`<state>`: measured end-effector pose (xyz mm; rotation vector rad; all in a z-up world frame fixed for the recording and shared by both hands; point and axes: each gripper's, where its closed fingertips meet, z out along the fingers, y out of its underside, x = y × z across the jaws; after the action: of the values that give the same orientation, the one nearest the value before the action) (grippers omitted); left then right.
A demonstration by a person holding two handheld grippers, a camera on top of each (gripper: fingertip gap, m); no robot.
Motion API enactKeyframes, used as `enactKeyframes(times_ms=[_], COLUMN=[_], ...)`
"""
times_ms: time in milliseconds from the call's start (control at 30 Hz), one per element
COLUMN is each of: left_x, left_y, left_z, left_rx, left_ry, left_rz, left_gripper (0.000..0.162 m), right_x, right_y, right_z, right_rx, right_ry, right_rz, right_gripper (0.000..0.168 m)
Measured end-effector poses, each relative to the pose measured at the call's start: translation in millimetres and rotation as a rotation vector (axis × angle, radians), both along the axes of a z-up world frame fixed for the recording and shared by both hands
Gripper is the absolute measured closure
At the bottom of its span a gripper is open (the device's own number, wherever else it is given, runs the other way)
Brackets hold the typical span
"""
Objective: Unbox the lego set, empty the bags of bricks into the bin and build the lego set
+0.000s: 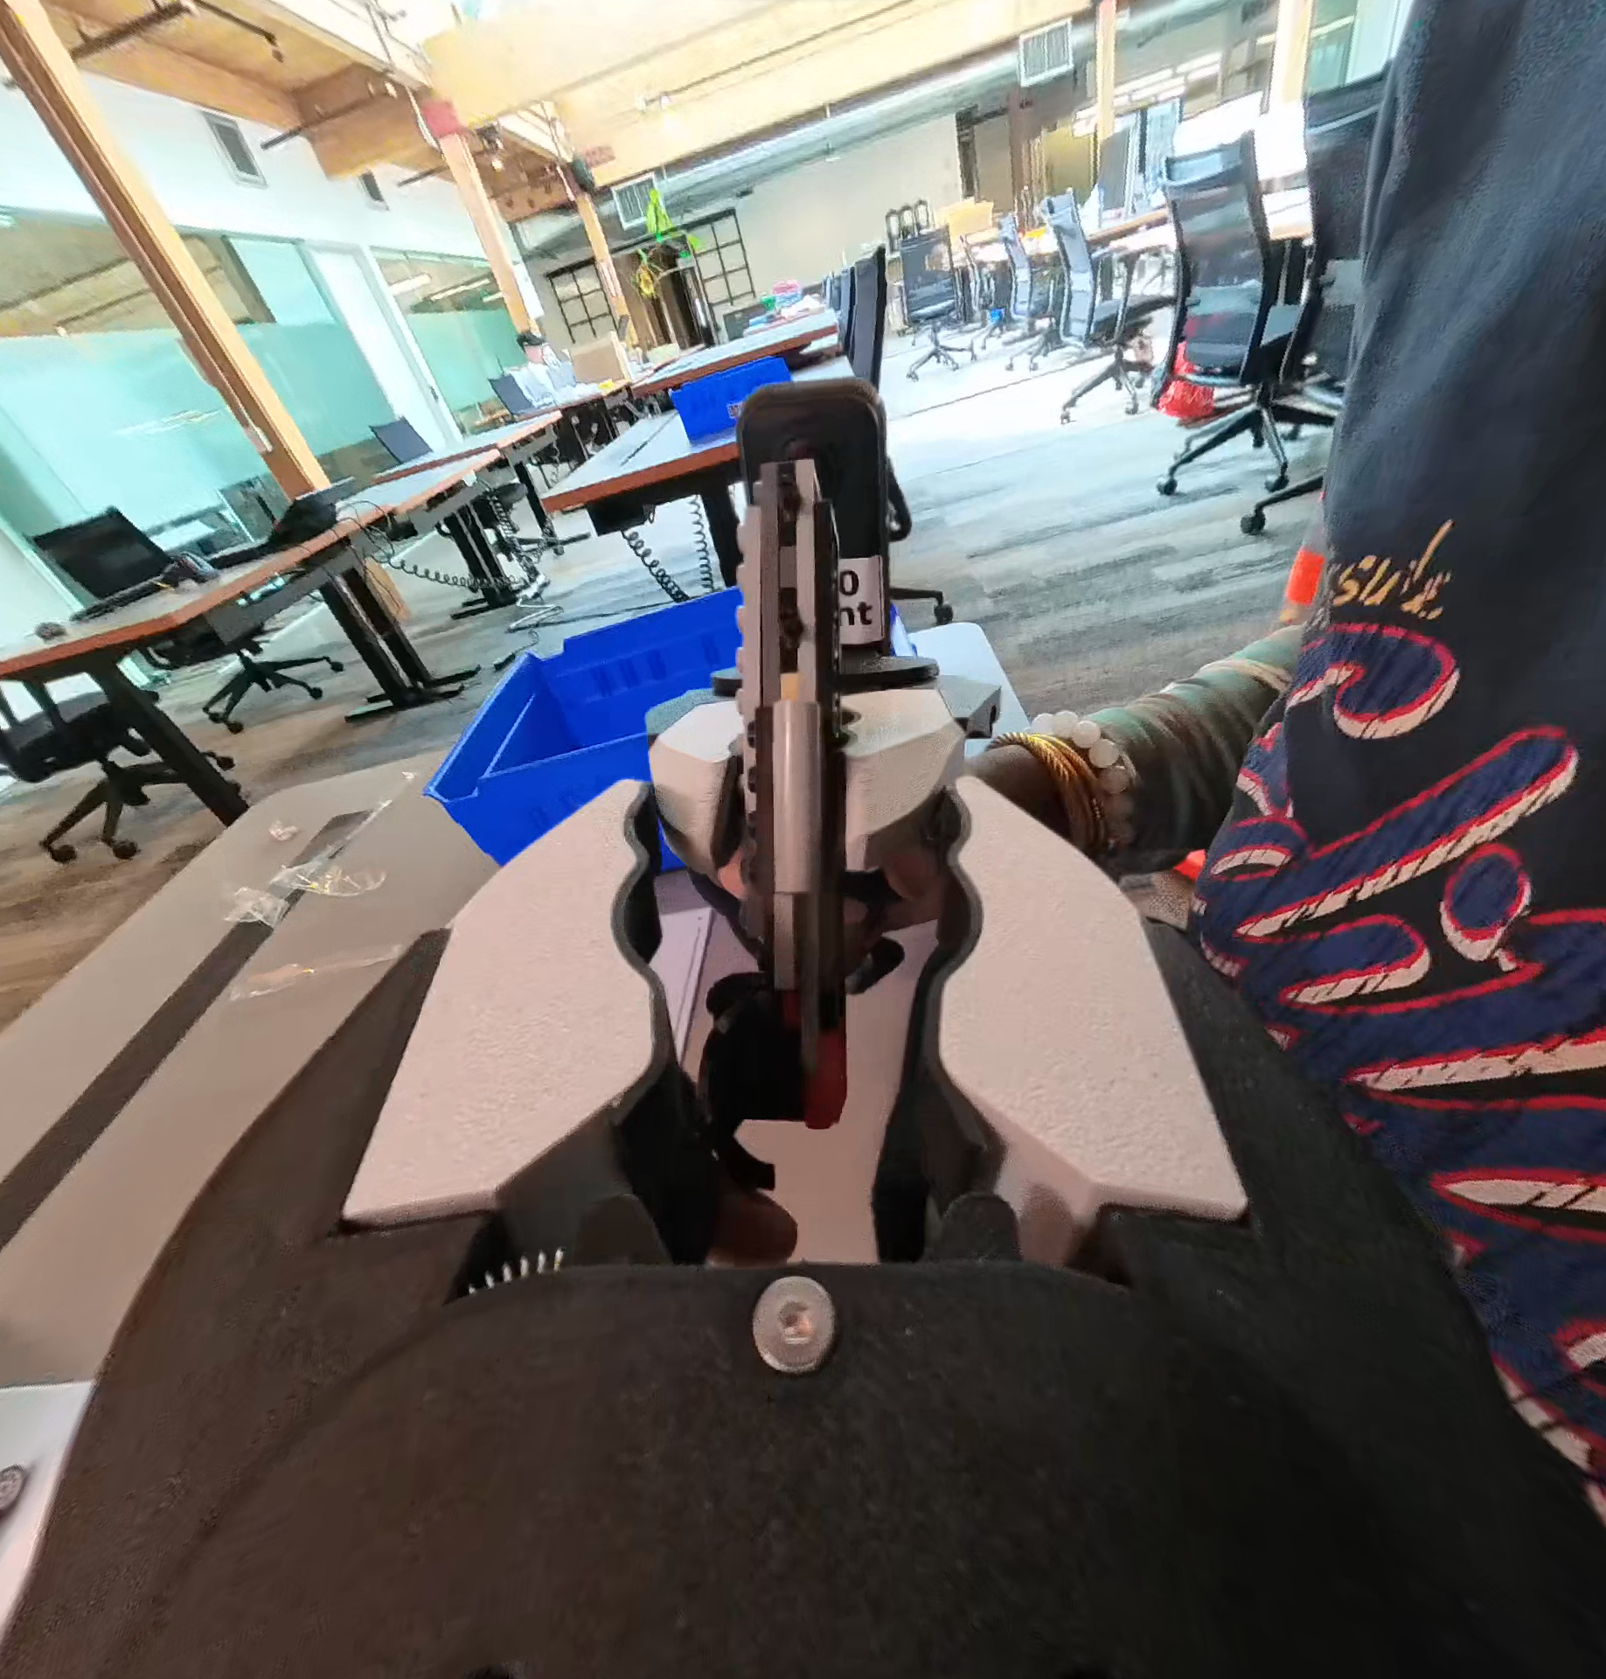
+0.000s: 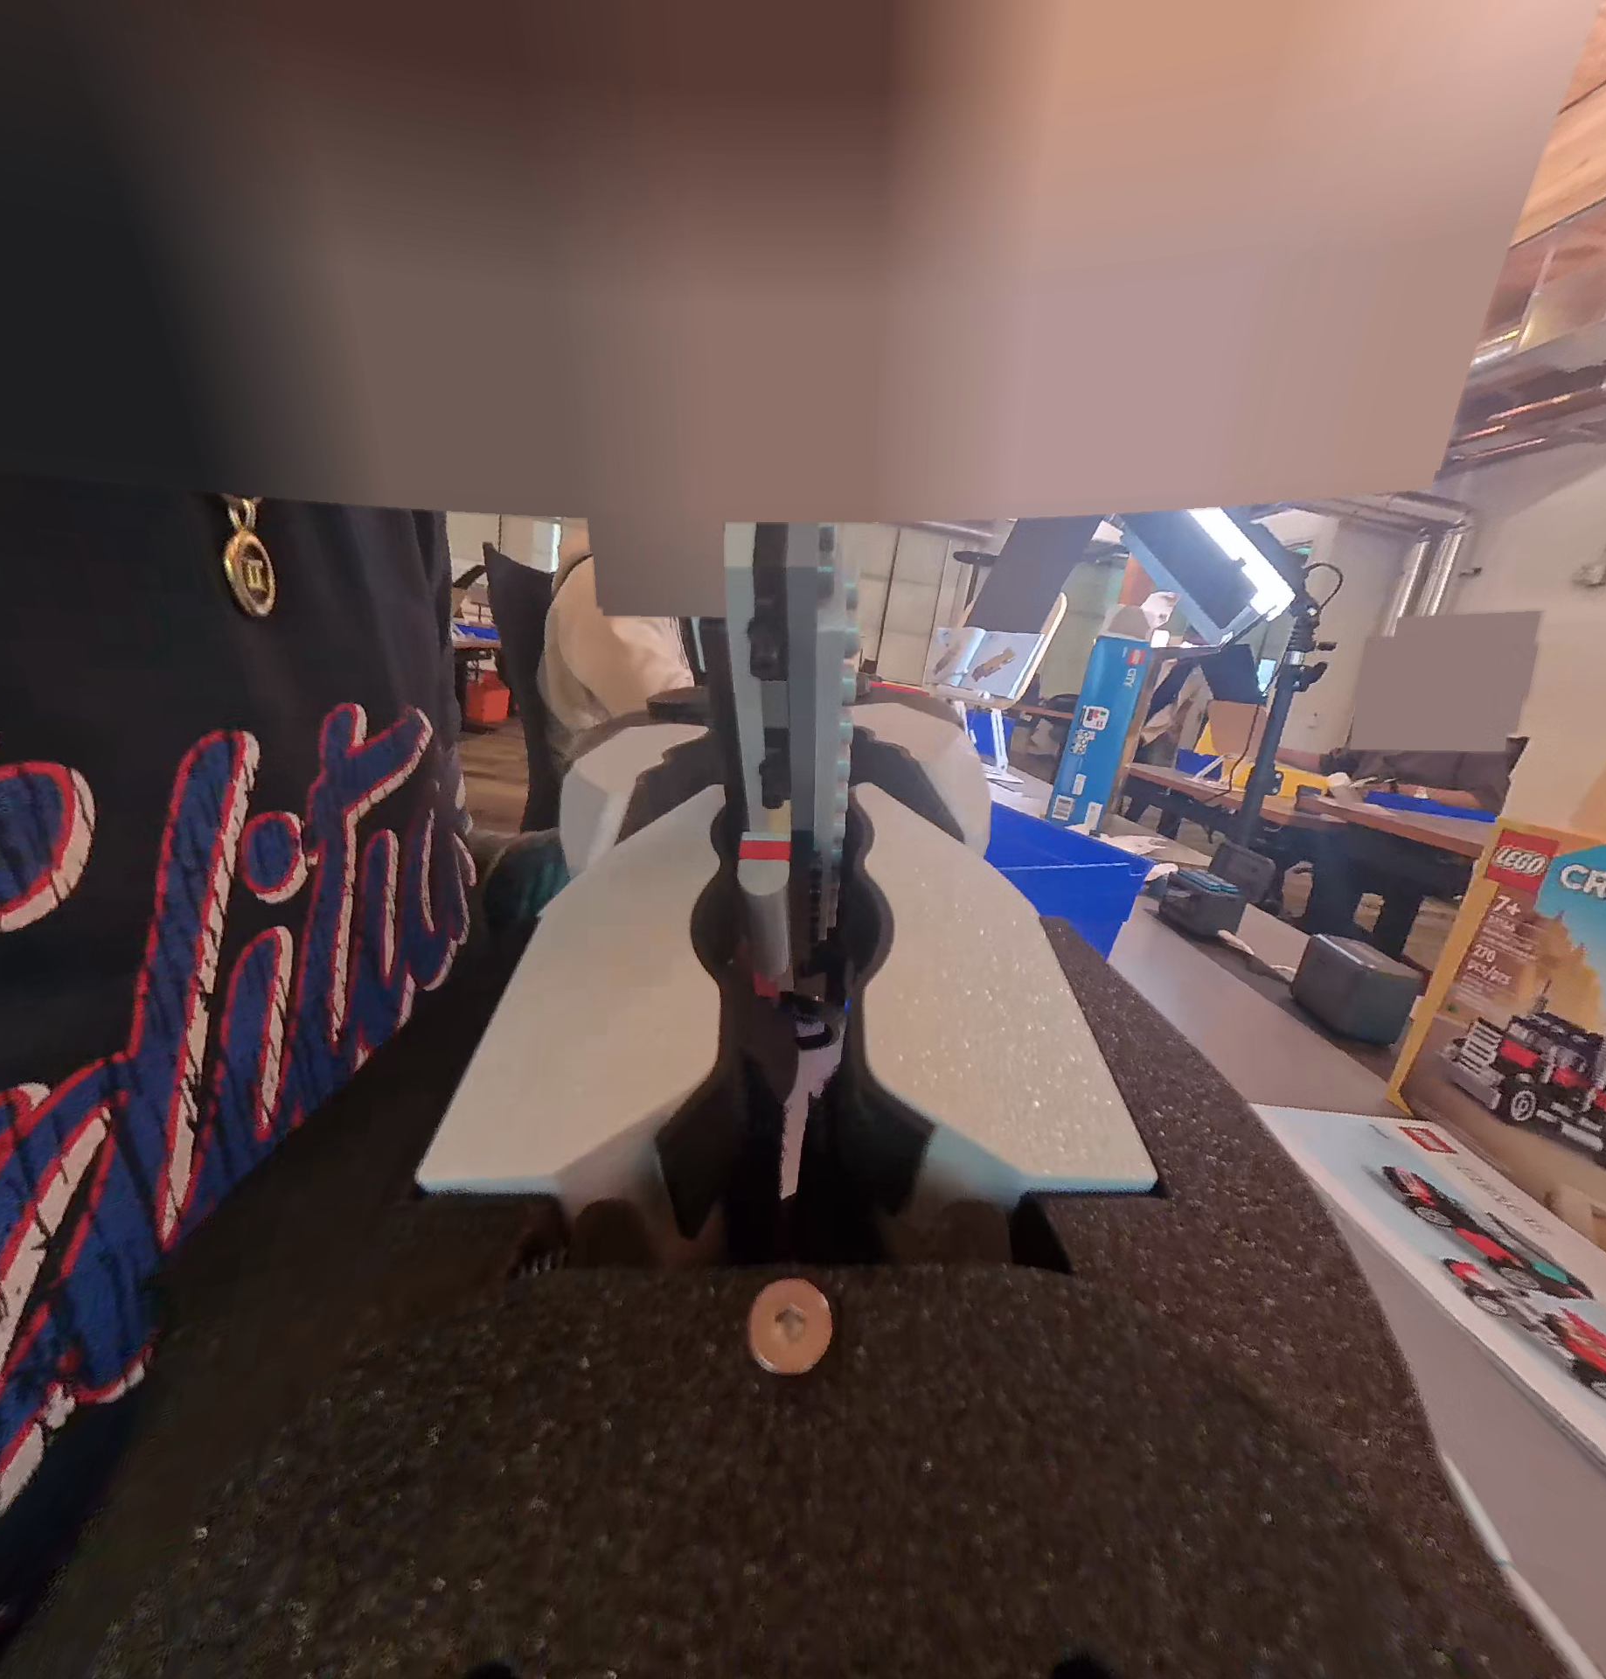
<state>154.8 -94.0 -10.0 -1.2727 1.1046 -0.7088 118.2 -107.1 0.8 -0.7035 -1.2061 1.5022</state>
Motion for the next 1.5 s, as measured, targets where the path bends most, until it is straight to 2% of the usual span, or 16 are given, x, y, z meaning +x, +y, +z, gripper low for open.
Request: enactKeyframes(times_ms=[33,267,500,667,767,900,967,1067,1200,1267,1300,1333,1467,1500], left_x=[0.1,-0.2,-0.3,-5.8,-21.9,-21.6,-20.3,-22.0,-25.4,-24.2,-23.5,-22.8,-22.8,-23.2], left_y=[-0.6,-11.2,-18.3,-16.8,-10.4,-6.9,-5.0,-4.0,-5.2,-6.7,-7.0,-6.8,-4.5,-4.5], left_z=[1.0,-5.9,0.5,-5.4,-14.6,-16.5,-19.8,-20.4,-24.3,-25.7,-26.7,-27.6,-28.0,-23.8], left_rx=[-0.003,0.142,0.214,0.116,0.13,0.19,0.199,0.145,0.097,0.084,0.085,0.084,0.055,0.048], left_ry=[-0.013,0.073,-0.01,-0.011,0.08,0.125,0.139,0.067,0.024,0.021,0.032,0.043,0.063,0.044], left_rz=[0.006,0.067,0.051,0.008,0.058,0.111,0.117,0.107,0.093,0.084,0.082,0.082,0.085,0.084], left_gripper=[0.103,0.103,0.104,0.103,0.107,0.134,0.14,0.14,0.141,0.141,0.141,0.141,0.14,0.128], right_x=[0.2,1.0,1.9,-3.3,5.4,1.2,-0.5,-3.3,8.8,5.3,3.2,2.4,1.6,-0.1], right_y=[-0.9,-14.2,-22.4,-18.6,-6.7,-7.4,-5.5,-4.6,-0.9,-2.7,-4.2,-6.4,-3.1,-2.8], right_z=[1.0,-5.0,2.8,-4.2,5.7,-1.5,-3.6,-4.6,20.5,16.5,13.9,12.9,11.2,7.6], right_rx=[-0.018,-0.007,-0.013,0.047,-0.037,-0.019,-0.018,0.003,-0.024,0.006,0.024,0.035,0.033,0.045], right_ry=[0.001,-0.009,0.034,0.01,0.08,0.017,-0.004,-0.044,0.073,0.024,0.006,0.005,0.014,-0.003], right_rz=[0.011,0.073,0.098,0.028,0.019,0.025,0.02,0.004,-0.008,-0.002,-0.002,0.006,-0.012,-0.021], right_gripper=[0.148,0.149,0.149,0.149,0.149,0.149,0.149,0.148,0.138,0.137,0.139,0.147,0.15,0.15])
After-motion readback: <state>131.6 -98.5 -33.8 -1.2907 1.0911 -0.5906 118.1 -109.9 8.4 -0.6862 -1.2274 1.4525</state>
